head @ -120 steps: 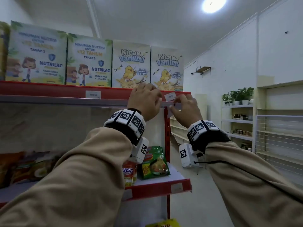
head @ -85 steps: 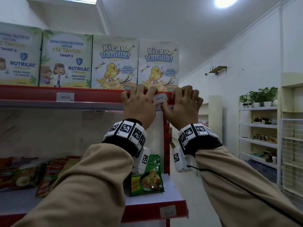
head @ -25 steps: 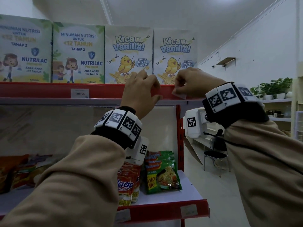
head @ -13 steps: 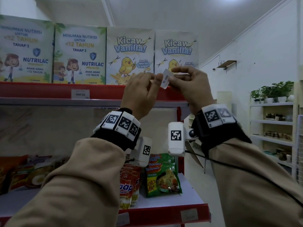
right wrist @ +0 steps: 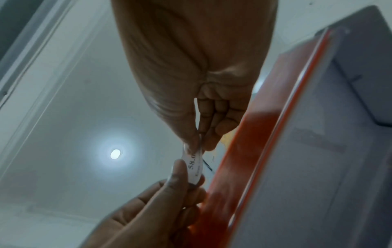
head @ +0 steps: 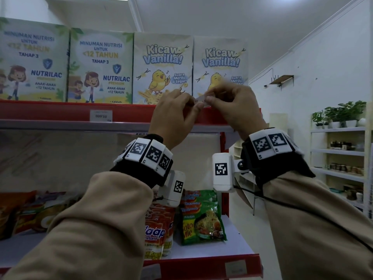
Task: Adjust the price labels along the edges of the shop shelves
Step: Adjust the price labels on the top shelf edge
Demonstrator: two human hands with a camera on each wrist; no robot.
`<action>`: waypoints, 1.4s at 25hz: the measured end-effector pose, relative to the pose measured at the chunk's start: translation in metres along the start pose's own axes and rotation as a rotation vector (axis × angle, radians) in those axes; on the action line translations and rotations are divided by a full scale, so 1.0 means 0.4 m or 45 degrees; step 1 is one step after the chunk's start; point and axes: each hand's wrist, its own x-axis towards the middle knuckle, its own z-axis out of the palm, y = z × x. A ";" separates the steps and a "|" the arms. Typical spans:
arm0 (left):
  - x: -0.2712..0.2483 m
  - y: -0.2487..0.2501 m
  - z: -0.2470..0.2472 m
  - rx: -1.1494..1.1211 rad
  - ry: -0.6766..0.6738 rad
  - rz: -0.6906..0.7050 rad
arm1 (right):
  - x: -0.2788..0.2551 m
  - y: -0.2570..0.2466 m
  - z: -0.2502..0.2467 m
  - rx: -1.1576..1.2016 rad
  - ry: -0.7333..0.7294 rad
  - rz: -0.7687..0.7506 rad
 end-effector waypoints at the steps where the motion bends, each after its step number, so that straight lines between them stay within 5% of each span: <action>1: 0.001 0.000 0.000 -0.007 0.004 -0.008 | -0.002 0.004 -0.001 0.067 0.008 0.052; 7: 0.001 -0.004 -0.004 0.006 -0.026 -0.010 | -0.005 0.010 -0.005 -0.075 -0.103 -0.005; 15: 0.002 -0.025 -0.087 0.155 -0.251 0.011 | 0.026 -0.001 0.020 -0.181 0.049 -0.048; 35: 0.002 -0.016 -0.071 0.204 -0.220 -0.116 | 0.054 -0.039 -0.004 -0.654 -0.561 -0.079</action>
